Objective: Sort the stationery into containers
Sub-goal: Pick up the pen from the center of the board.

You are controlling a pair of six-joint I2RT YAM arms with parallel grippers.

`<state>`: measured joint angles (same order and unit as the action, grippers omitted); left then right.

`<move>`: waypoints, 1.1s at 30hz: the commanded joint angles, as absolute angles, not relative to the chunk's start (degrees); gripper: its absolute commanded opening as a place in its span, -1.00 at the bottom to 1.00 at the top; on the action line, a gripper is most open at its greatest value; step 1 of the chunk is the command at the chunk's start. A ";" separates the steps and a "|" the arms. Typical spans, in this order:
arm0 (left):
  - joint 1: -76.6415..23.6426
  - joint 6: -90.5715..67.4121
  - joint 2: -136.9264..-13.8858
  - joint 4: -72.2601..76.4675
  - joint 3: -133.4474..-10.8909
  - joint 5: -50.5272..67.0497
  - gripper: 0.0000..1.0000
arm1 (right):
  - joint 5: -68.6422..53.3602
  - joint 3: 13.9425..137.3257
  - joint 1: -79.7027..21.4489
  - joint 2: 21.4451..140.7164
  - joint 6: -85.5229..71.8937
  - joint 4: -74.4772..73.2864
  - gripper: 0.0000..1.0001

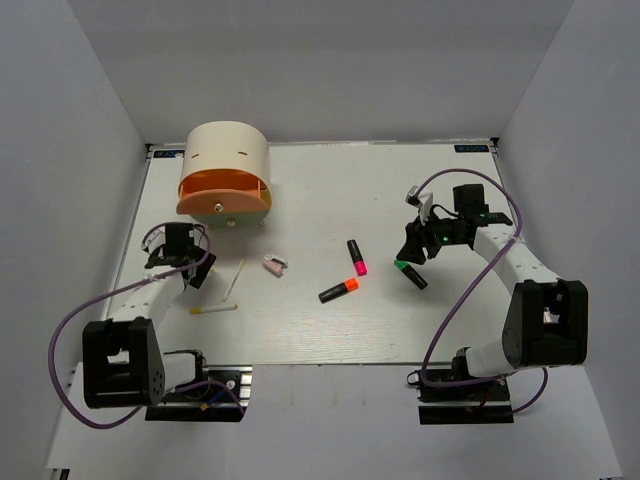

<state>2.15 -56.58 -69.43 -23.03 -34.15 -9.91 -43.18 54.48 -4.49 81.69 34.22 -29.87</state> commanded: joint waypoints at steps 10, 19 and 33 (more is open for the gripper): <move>4.04 -55.02 -77.87 -21.09 -41.04 -12.92 0.06 | -42.45 54.76 -4.04 80.07 35.07 -29.18 0.13; 5.10 -53.35 -83.23 -19.78 -42.44 -10.73 -0.07 | -42.10 55.02 -4.04 80.24 34.54 -29.27 0.13; 5.63 -51.15 -87.19 -23.91 -43.59 -9.67 -0.36 | -42.01 55.28 -3.96 79.98 34.19 -29.01 0.13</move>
<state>5.32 -52.51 -86.80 -20.62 -43.18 -10.55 -41.67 54.48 -4.45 81.69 34.61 -29.87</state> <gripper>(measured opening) 0.326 0.566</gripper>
